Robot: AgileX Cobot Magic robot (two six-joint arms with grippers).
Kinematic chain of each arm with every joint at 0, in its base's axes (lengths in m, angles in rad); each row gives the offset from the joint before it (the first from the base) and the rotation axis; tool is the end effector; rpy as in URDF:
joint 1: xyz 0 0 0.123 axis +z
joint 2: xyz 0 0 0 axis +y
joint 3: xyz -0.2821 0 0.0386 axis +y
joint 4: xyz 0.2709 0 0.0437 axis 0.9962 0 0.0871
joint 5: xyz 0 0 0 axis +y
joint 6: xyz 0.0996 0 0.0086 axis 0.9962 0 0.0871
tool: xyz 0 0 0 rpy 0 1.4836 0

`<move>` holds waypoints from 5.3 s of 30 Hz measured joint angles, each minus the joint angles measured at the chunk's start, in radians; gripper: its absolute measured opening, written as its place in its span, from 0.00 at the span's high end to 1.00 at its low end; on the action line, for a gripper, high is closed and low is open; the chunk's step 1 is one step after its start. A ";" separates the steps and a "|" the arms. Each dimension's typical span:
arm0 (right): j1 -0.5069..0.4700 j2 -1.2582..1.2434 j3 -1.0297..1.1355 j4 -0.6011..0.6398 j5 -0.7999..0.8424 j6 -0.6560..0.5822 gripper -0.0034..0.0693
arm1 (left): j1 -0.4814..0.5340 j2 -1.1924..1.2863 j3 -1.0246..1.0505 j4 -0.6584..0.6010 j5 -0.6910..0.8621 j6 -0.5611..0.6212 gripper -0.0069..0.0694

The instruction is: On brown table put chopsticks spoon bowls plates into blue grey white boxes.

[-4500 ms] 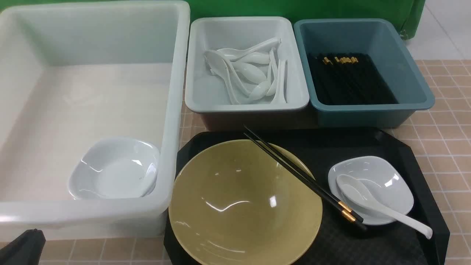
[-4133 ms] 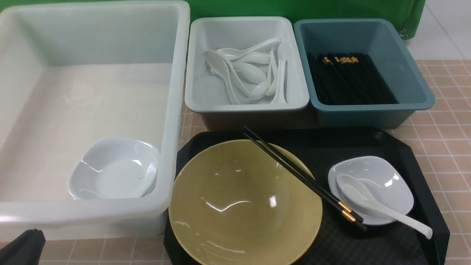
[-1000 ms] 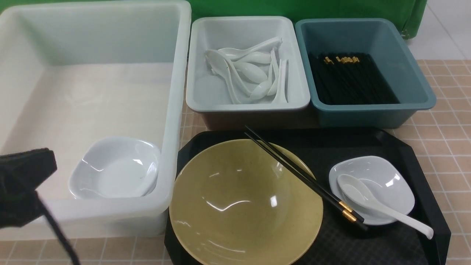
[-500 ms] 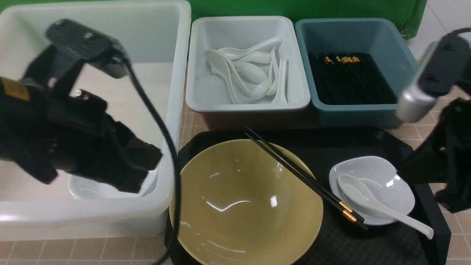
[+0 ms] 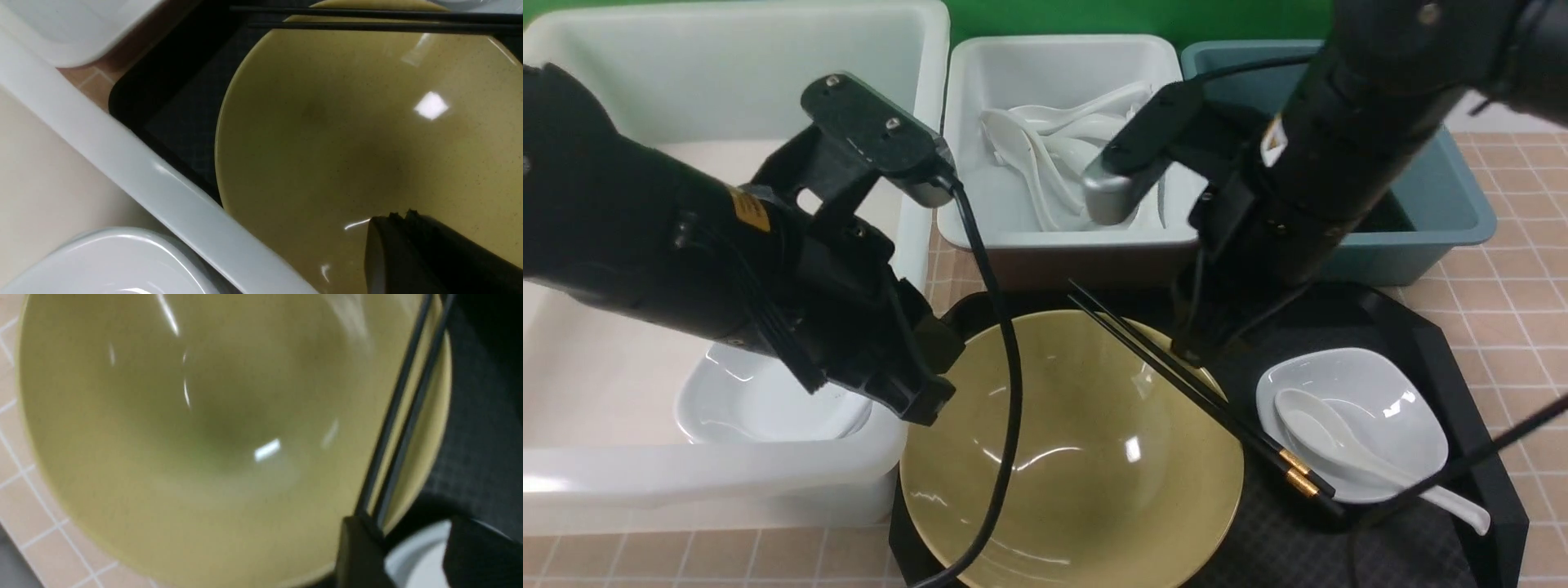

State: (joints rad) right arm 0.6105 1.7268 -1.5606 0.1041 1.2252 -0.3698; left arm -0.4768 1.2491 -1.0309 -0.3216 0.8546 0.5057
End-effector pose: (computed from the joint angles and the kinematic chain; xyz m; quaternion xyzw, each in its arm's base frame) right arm 0.3079 0.2274 0.2980 -0.4563 0.8784 0.0664 0.1257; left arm 0.2352 -0.1483 0.3073 0.3878 0.8644 -0.1418 0.2868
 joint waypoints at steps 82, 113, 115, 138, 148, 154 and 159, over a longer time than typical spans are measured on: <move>-0.442 0.214 -0.360 -0.285 -0.053 0.272 0.27 | 0.000 0.317 -0.359 -0.228 -0.189 0.225 0.91; -0.219 -0.110 0.576 -0.144 -0.383 0.167 0.26 | 0.000 0.248 -0.300 -0.289 0.094 0.409 0.91; -0.219 -0.102 0.576 -0.164 -0.386 0.198 0.26 | 0.000 0.248 -0.300 -0.289 0.094 0.410 0.91; -0.249 -0.034 0.576 -0.157 -0.397 0.235 0.63 | 0.000 0.250 -0.300 -0.284 0.093 0.409 0.91; -0.250 -0.089 0.467 -0.150 -0.328 0.193 0.86 | 0.119 0.228 -0.300 -0.195 0.150 0.214 0.91; -0.247 -0.117 0.195 -0.098 -0.379 0.130 0.90 | 0.311 0.166 -0.300 -0.224 0.162 0.152 0.91; -0.249 -0.068 -0.004 -0.094 -0.341 0.127 0.90 | 0.368 0.141 -0.300 -0.237 0.185 0.151 0.91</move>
State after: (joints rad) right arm 0.3619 1.6584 -1.5647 0.0104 0.8843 -0.2425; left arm -0.1091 1.3901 -1.3305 -0.5587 1.0395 0.6564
